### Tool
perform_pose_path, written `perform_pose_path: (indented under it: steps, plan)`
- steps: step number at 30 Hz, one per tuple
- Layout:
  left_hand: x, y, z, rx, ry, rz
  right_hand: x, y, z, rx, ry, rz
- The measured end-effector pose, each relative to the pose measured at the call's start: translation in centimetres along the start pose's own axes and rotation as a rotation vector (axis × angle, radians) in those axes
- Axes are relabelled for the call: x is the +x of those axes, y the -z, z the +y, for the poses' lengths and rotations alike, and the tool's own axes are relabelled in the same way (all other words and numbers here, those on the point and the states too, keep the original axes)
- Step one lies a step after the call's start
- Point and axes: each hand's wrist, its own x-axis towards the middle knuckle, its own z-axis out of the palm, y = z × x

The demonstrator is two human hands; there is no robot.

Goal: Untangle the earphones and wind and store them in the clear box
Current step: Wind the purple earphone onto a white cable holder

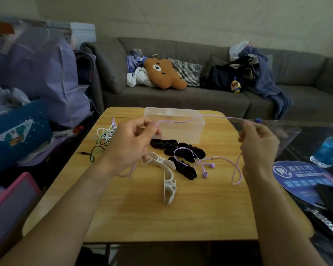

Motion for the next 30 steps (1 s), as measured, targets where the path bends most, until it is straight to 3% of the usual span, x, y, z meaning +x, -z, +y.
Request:
perform_pose_path:
  steps: [3, 6, 8, 11, 14, 23, 26, 30]
  plan:
    - [0.0, -0.1, 0.6, -0.104, 0.027, -0.008, -1.1, -0.6, -0.6, -0.325, 0.183, -0.074]
    - [-0.4, -0.7, 1.2, -0.107, 0.071, -0.102, -4.2, -2.5, -2.1, -0.33, 0.488, -0.389]
    - [-0.6, -1.1, 1.3, -0.12, 0.093, -0.147, -6.5, -4.0, -2.4, -0.308, 0.529, -0.618]
    - [-0.5, -0.9, 1.0, -0.126, 0.117, -0.118, -8.2, -5.4, -2.1, -0.188, 0.369, -0.755]
    - [-0.5, 0.1, 0.6, -0.096, 0.177, -0.113, -7.7, -5.7, -2.1, -0.138, 0.324, -0.711]
    - [-1.1, 2.4, -0.8, -0.246, 0.4, -0.481, -4.0, -3.5, -1.0, -0.083, 0.122, -0.212]
    - [-1.1, 2.3, -1.1, -0.465, 0.373, -0.472, -3.4, -3.1, -0.5, -0.224, 0.091, -0.244]
    - [-0.7, 1.4, -0.8, -0.741, 0.271, -0.274, -4.6, -3.6, -0.4, -0.573, 0.137, -0.476]
